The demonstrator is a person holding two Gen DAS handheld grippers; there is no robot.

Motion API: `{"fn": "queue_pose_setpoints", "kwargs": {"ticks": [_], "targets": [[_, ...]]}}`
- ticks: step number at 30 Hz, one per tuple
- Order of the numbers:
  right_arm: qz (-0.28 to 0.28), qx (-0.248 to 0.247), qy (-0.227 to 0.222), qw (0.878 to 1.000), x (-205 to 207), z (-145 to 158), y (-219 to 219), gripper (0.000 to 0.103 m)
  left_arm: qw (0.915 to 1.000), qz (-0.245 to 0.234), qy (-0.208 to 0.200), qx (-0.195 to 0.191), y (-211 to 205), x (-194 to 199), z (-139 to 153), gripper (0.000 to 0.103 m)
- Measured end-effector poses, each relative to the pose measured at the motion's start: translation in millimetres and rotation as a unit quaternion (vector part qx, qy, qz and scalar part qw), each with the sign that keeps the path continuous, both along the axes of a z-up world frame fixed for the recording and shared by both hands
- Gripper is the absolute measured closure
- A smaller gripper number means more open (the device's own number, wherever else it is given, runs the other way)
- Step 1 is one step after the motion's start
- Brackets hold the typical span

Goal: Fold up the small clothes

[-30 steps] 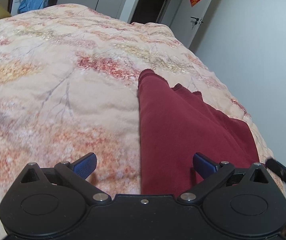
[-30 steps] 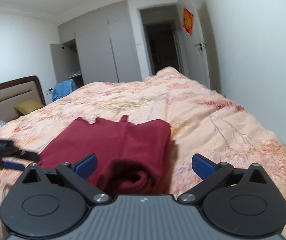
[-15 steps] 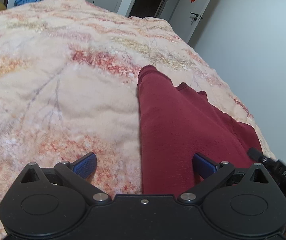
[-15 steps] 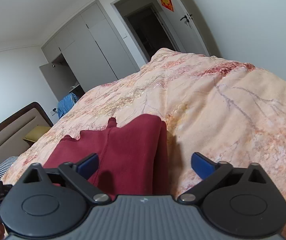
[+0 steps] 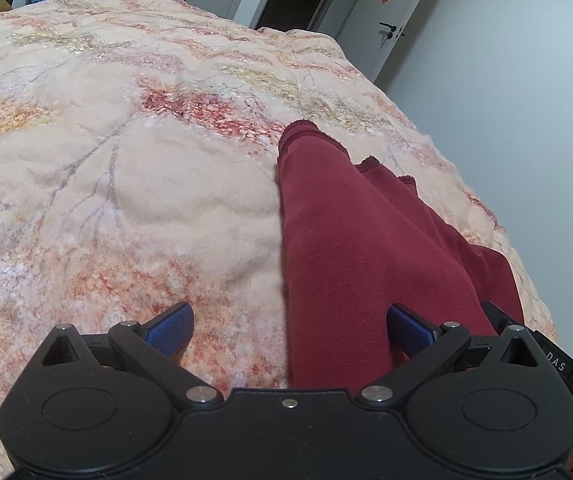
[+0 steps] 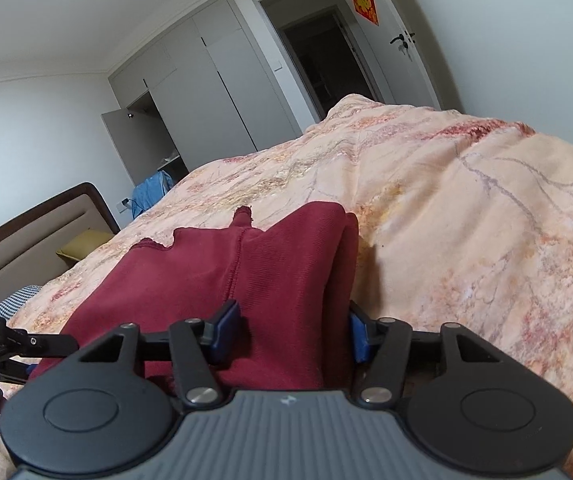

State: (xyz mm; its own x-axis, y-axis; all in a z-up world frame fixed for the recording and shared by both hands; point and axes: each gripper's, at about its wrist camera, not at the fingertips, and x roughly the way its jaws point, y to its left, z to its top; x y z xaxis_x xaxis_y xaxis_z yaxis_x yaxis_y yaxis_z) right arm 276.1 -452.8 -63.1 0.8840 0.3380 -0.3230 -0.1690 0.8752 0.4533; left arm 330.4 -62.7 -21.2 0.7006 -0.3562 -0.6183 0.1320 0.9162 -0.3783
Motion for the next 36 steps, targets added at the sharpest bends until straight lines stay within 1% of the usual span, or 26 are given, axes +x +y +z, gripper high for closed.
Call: {"fn": "queue_pose_setpoints", "kwargs": {"ticks": [3, 6, 9, 13, 20, 23, 25, 26, 27, 28, 29, 30, 31, 34, 35, 36], "targets": [[0.002, 0.013, 0.002, 1.000, 1.2, -1.9, -4.0, 0.041, 0.9999, -0.003, 0.005, 0.015, -7.2, 5.5, 4.1, 0.001], [0.003, 0.017, 0.000, 1.000, 1.2, -3.1, -5.4, 0.041, 0.9992, -0.018, 0.000, 0.036, -19.1, 13.1, 10.5, 0.001], [0.004, 0.022, -0.003, 1.000, 0.2, -5.3, -7.8, 0.041, 0.9984, -0.027, 0.007, 0.049, -29.7, 21.5, 11.2, 0.001], [0.004, 0.022, -0.003, 1.000, -1.1, -5.5, -8.5, 0.041, 0.9978, -0.032, 0.015, 0.056, -35.9, 26.9, 10.0, 0.001], [0.004, 0.022, -0.004, 1.000, -1.8, -5.7, -9.3, 0.041, 0.9973, -0.042, 0.013, 0.058, -37.5, 28.1, 11.8, 0.001], [0.004, 0.018, -0.007, 1.000, -3.2, -4.6, -8.6, 0.044, 0.9969, -0.052, 0.008, 0.059, -40.5, 27.7, 14.6, 0.001], [0.004, 0.012, -0.006, 1.000, -4.4, -1.5, -6.8, 0.051, 0.9963, -0.064, 0.000, 0.058, -42.7, 26.0, 16.5, 0.010], [0.005, 0.008, -0.006, 1.000, -4.9, 1.6, -5.1, 0.055, 0.9961, -0.067, -0.004, 0.057, -43.0, 25.0, 17.4, 0.011], [0.006, 0.006, -0.006, 1.000, -5.5, 5.1, -4.0, 0.062, 0.9962, -0.068, -0.006, 0.054, -43.2, 24.7, 18.1, 0.015], [0.008, 0.005, -0.007, 1.000, -5.9, 8.6, -3.1, 0.066, 0.9965, -0.069, -0.006, 0.048, -42.8, 24.7, 18.7, 0.021], [0.009, 0.003, -0.007, 1.000, -6.3, 11.6, -2.1, 0.068, 0.9970, -0.066, -0.006, 0.040, -41.6, 24.7, 19.2, 0.022], [0.007, 0.001, -0.006, 1.000, -7.0, 14.3, -1.7, 0.073, 0.9974, -0.061, -0.007, 0.037, -40.5, 24.2, 19.7, 0.026], [0.005, -0.003, -0.004, 1.000, -7.8, 16.9, -1.1, 0.077, 0.9976, -0.059, -0.009, 0.035, -39.4, 23.4, 19.8, 0.032], [-0.004, -0.019, -0.004, 1.000, -13.7, 28.3, 3.5, 0.083, 0.9984, -0.047, -0.014, 0.029, -35.8, 18.8, 16.9, 0.043], [-0.006, -0.037, -0.007, 0.999, -16.7, 33.7, 8.8, 0.083, 0.9988, -0.041, -0.015, 0.024, -34.4, 17.1, 15.6, 0.045], [-0.008, -0.062, -0.012, 0.998, -20.4, 39.5, 16.2, 0.084, 0.9990, -0.035, -0.017, 0.021, -33.2, 15.6, 15.0, 0.049]]}}
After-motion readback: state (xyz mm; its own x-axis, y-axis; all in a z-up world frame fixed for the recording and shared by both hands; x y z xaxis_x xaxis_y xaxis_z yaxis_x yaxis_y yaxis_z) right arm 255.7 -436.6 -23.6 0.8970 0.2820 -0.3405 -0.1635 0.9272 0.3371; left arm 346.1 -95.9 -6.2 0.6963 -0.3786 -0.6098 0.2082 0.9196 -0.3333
